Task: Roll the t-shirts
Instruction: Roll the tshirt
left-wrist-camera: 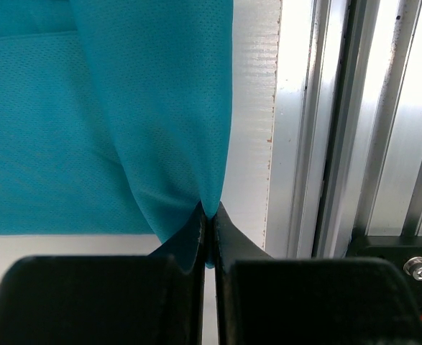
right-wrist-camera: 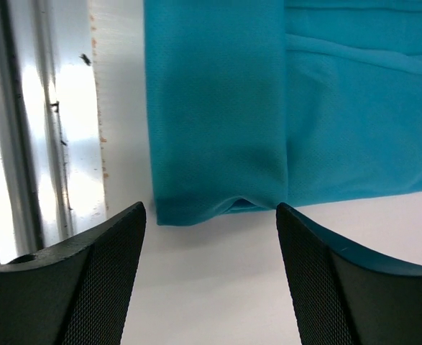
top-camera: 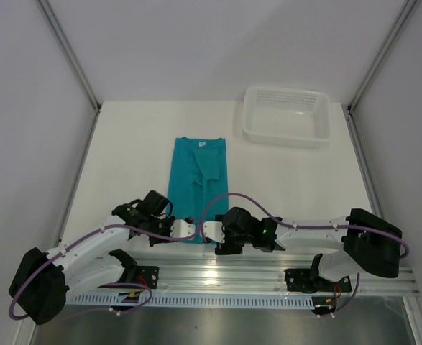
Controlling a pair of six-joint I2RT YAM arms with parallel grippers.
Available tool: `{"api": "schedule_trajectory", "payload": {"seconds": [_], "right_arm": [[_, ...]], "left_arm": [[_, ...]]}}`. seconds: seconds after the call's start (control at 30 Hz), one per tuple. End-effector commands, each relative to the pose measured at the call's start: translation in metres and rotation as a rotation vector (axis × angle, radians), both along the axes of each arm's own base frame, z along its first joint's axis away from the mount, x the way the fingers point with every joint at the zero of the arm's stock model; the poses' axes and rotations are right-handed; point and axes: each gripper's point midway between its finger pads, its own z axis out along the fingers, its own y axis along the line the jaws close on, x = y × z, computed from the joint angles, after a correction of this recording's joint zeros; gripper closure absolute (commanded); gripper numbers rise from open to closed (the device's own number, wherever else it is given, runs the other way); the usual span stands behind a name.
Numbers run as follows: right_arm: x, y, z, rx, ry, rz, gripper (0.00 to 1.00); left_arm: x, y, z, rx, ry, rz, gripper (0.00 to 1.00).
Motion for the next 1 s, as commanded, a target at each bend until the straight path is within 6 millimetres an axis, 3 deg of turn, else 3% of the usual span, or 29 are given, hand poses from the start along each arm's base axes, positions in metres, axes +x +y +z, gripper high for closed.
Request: {"api": "schedule_trajectory", "payload": {"seconds": [0.0, 0.1, 0.57, 0.67, 0.7, 0.73, 0.97], "right_arm": [[-0.012, 0.016, 0.024, 0.089, 0.017, 0.053, 0.24], [-0.018, 0.020, 0.029, 0.103, 0.012, 0.081, 0.23], [-0.013, 0.017, -0.003, 0.022, 0.080, 0.048, 0.27], [-0.011, 0.011, -0.007, -0.003, 0.103, 0.036, 0.35], [-0.011, 0.010, -0.008, -0.007, 0.108, 0.033, 0.43], [-0.012, 0.007, -0.007, -0.012, 0.117, 0.025, 0.59], [-0.017, 0.009, 0.008, 0.029, 0.137, 0.020, 0.80]], "left_arm": [[0.003, -0.010, 0.008, -0.047, 0.009, 0.006, 0.97], [0.003, -0.010, 0.008, -0.048, 0.008, 0.006, 0.97], [0.004, -0.009, 0.008, -0.043, 0.001, 0.007, 0.96], [0.003, -0.009, 0.008, -0.044, 0.004, 0.006, 0.96], [0.003, -0.009, 0.008, -0.046, 0.005, 0.006, 0.96], [0.002, -0.008, 0.009, -0.045, 0.009, 0.007, 0.95], [-0.003, -0.005, 0.009, -0.039, 0.028, 0.011, 0.94]]}}
